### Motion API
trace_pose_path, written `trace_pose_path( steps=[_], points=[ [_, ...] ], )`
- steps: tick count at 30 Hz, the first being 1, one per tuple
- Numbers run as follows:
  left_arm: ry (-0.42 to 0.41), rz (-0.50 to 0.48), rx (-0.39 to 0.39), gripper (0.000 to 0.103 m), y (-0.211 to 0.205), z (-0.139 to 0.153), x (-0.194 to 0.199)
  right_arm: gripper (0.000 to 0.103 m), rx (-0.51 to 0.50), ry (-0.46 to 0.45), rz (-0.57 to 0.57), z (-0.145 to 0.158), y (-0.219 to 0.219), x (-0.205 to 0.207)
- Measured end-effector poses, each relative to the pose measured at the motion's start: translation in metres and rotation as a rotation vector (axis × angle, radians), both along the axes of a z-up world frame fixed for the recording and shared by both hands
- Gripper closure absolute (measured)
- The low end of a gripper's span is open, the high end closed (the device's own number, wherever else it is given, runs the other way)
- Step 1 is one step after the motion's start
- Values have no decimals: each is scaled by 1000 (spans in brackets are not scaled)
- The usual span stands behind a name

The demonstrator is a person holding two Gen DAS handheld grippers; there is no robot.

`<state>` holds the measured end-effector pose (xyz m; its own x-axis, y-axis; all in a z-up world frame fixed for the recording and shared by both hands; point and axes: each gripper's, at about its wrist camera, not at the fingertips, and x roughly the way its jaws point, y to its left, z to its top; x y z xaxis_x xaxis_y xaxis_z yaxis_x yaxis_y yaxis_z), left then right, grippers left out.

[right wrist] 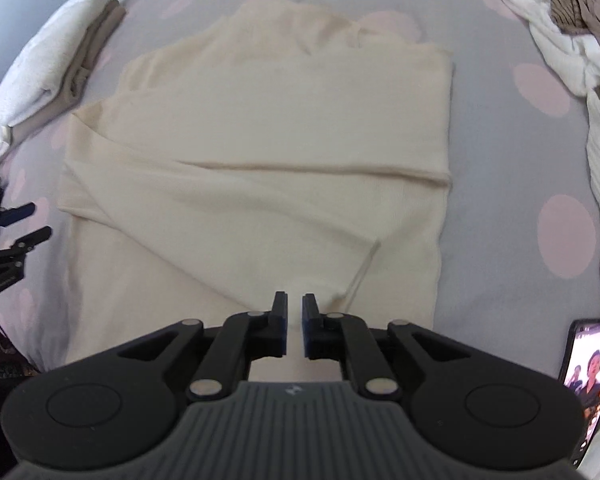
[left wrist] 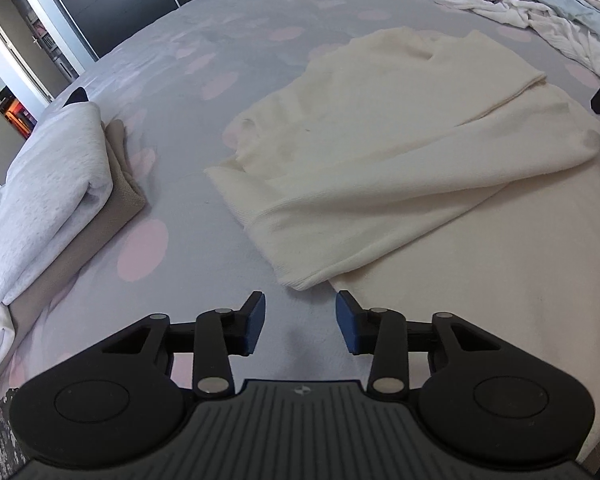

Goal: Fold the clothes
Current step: 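Release the sleeve and grasp the sweater edge with the left tool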

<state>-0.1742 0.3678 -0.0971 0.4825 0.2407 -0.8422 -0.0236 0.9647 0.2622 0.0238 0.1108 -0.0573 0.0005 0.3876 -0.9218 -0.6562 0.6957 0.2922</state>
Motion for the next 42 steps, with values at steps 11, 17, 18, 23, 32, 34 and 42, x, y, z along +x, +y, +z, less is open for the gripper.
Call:
trace_pose_path(
  steps=[11, 17, 18, 23, 32, 34, 42],
  points=[
    [-39, -119, 97, 81, -5, -27, 6, 77, 45, -43, 93, 14, 63, 8],
    [-27, -172, 106, 93, -5, -34, 14, 77, 18, -44, 202, 5, 117, 16],
    [-23, -172, 95, 94, -3, -34, 15, 77, 19, -46, 221, 4, 129, 16],
    [22, -157, 56, 98, 1, -29, 26, 73, 33, -69, 325, 4, 199, 11],
    [2, -160, 26, 98, 6, -25, 30, 56, 99, -66, 475, -4, 308, -18],
    [-4, -159, 28, 98, 7, -23, 29, 56, 116, -60, 483, -12, 328, -22],
    [-42, -139, 18, 99, 8, -6, 20, 99, 130, -82, 494, -17, 356, -28]
  ],
)
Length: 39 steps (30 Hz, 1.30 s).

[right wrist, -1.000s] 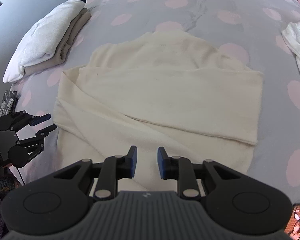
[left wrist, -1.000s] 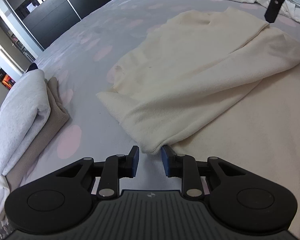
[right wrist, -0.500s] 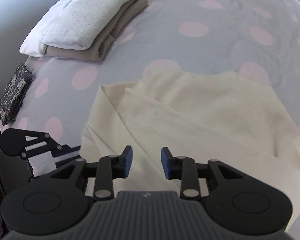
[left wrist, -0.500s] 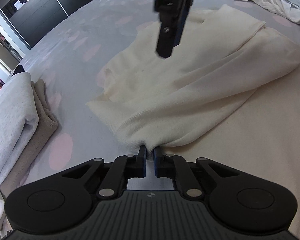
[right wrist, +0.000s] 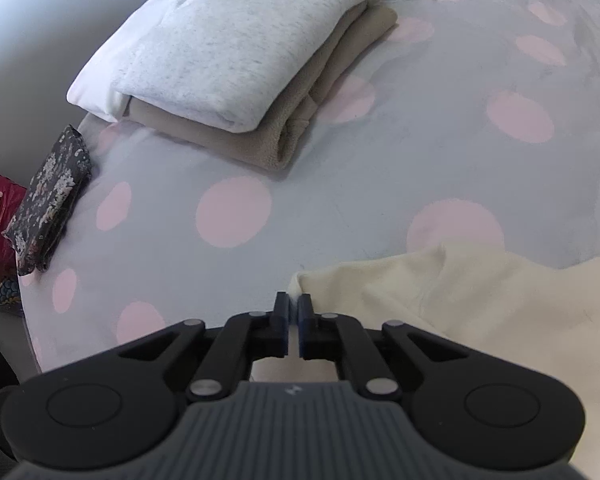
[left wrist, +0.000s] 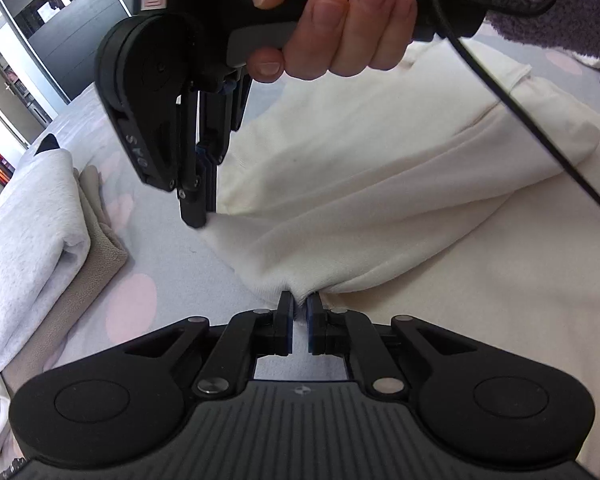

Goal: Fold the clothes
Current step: 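Open both tools and lift them away from the cream sweater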

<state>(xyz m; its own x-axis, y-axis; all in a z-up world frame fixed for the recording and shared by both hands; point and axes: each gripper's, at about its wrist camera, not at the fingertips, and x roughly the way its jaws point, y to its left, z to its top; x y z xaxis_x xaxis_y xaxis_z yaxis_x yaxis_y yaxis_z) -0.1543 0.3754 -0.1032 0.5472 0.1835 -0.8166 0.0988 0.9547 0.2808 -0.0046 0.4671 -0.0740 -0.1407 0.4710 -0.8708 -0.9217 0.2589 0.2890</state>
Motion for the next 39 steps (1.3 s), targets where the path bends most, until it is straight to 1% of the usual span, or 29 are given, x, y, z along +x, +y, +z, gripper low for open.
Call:
trace_pose_path(
  steps=[2, 3, 5, 9, 12, 13, 14, 15, 17, 20, 23, 26, 29, 32, 33, 35, 36, 39],
  points=[
    [22, 4, -12, 99, 2, 2, -3, 99, 7, -62, -42, 3, 1, 7],
    [35, 6, -18, 100, 3, 3, -4, 99, 2, -73, -67, 2, 2, 12],
    [63, 3, -29, 100, 6, 1, -6, 99, -22, -39, -101, -5, 5, 20],
    [76, 9, -50, 100, 10, 0, -11, 99, -35, -39, -103, -12, 7, 18],
    [116, 25, -44, 100, 12, -1, -13, 96, -43, -49, -95, -11, 5, 15],
    [120, 29, -35, 99, 12, 0, -14, 92, -40, -64, -91, -7, 0, 16],
    [120, 30, -26, 98, 13, 1, -16, 78, -30, -84, -91, -1, -6, 17],
    [116, 31, -21, 97, 13, 3, -17, 73, -20, -100, -95, 6, -14, 19],
    [91, 34, -27, 86, 13, 11, -18, 72, -6, -115, -107, 19, -35, 27],
    [31, 50, -44, 81, 13, 28, -15, 71, -19, -105, -133, 34, -80, 43],
    [-26, 80, -48, 74, 12, 42, -9, 69, -51, -110, -158, 42, -135, 54],
    [-57, 104, -23, 74, 6, 49, 1, 69, -103, -139, -171, 45, -194, 57],
    [-64, 123, 7, 74, -4, 53, 13, 69, -156, -164, -182, 45, -247, 56],
    [-79, 140, 15, 73, -12, 58, 24, 69, -194, -187, -185, 45, -291, 54],
    [-84, 145, 18, 73, -15, 59, 28, 69, -197, -192, -188, 45, -303, 53],
    [-94, 158, 19, 66, -20, 62, 35, 69, -196, -186, -203, 44, -322, 53],
    [-99, 169, 18, 64, -21, 63, 39, 69, -189, -180, -212, 43, -331, 54],
    [-95, 198, 16, 63, -25, 64, 49, 69, -139, -192, -223, 41, -350, 52]
  ],
)
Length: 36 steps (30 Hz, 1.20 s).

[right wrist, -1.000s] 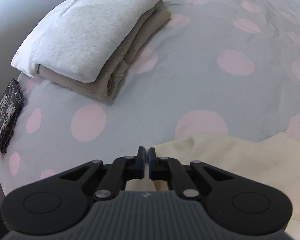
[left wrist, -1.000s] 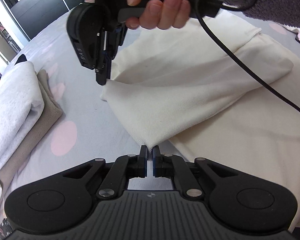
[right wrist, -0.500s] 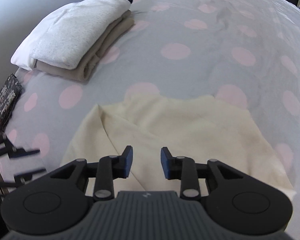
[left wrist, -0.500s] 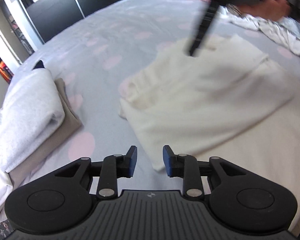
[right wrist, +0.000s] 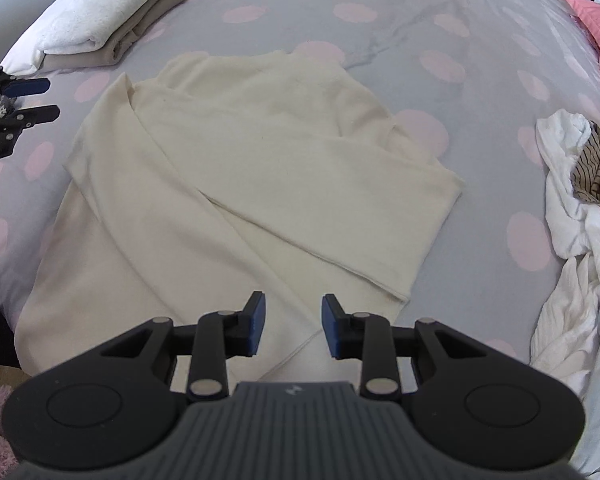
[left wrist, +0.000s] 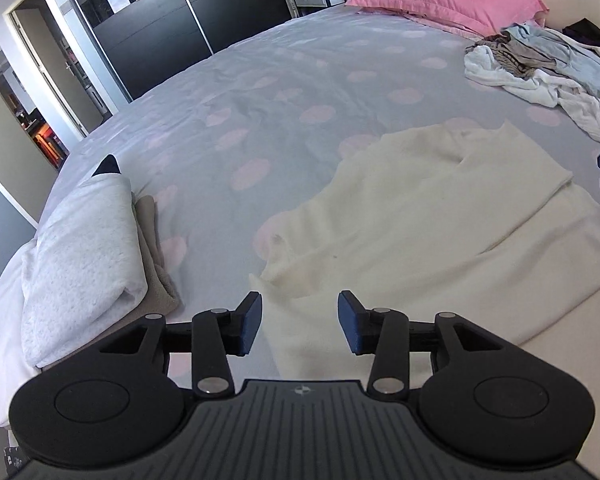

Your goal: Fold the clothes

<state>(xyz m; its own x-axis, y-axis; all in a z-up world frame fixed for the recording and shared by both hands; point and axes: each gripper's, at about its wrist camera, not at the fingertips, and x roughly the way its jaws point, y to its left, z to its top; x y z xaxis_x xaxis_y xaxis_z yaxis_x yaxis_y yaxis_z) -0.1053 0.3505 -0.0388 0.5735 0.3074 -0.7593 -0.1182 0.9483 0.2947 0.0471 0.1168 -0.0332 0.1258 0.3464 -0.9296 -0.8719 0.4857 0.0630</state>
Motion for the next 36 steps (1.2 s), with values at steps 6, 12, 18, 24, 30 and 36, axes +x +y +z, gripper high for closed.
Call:
trace_pose_path(
  steps=[6, 12, 18, 24, 30, 36],
  points=[
    [-14, 21, -2, 63, -5, 6, 19, 58, 206, -123, 7, 9, -24, -2],
    [-11, 31, -15, 63, -2, 2, 31, 48, 292, -160, -49, 15, -41, 23],
    [44, 69, -2, 63, 9, -15, 40, 45, 215, -60, -183, -6, -42, 51],
    [68, 94, 7, 63, 16, -22, 39, 48, 126, 46, -139, -41, -24, 43],
    [81, 74, 28, 63, 15, -24, 36, 59, 35, 111, -93, -70, -9, 30],
    [82, 67, 42, 63, 14, -24, 34, 91, 3, 196, -95, -86, -10, 30]
  ],
)
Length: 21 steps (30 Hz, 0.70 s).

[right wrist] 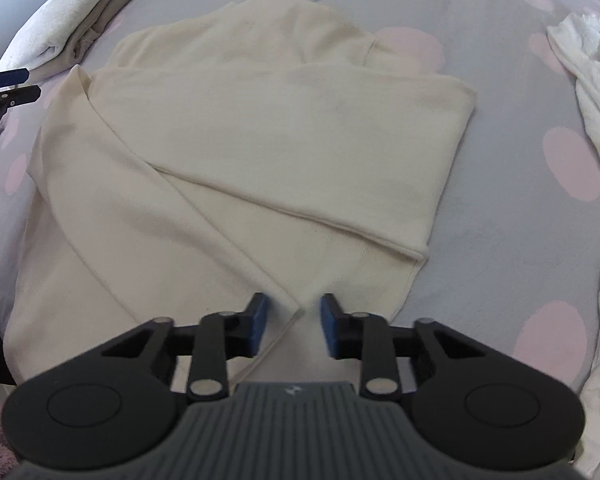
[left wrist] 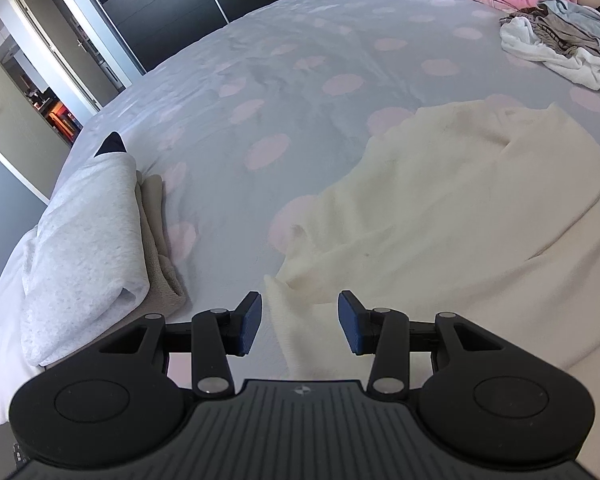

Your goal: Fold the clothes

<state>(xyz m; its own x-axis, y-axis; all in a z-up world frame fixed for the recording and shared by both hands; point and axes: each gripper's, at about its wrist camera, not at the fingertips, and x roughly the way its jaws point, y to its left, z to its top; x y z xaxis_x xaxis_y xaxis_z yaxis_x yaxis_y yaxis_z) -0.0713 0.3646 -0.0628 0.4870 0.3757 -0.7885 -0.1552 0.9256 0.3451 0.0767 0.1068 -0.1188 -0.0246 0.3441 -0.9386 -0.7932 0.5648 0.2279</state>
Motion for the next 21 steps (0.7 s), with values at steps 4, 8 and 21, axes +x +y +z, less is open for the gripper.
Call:
trace_pose_path(
  steps=[4, 8, 21],
  points=[
    [-13, -8, 11, 63, -3, 3, -1, 100, 17, -10, 23, 13, 2, -4],
    [-27, -13, 19, 63, -5, 7, -6, 100, 115, -46, 9, 56, -5, -5],
    [-54, 20, 44, 63, -5, 14, -12, 100, 305, -188, -28, 155, 6, -15]
  ],
)
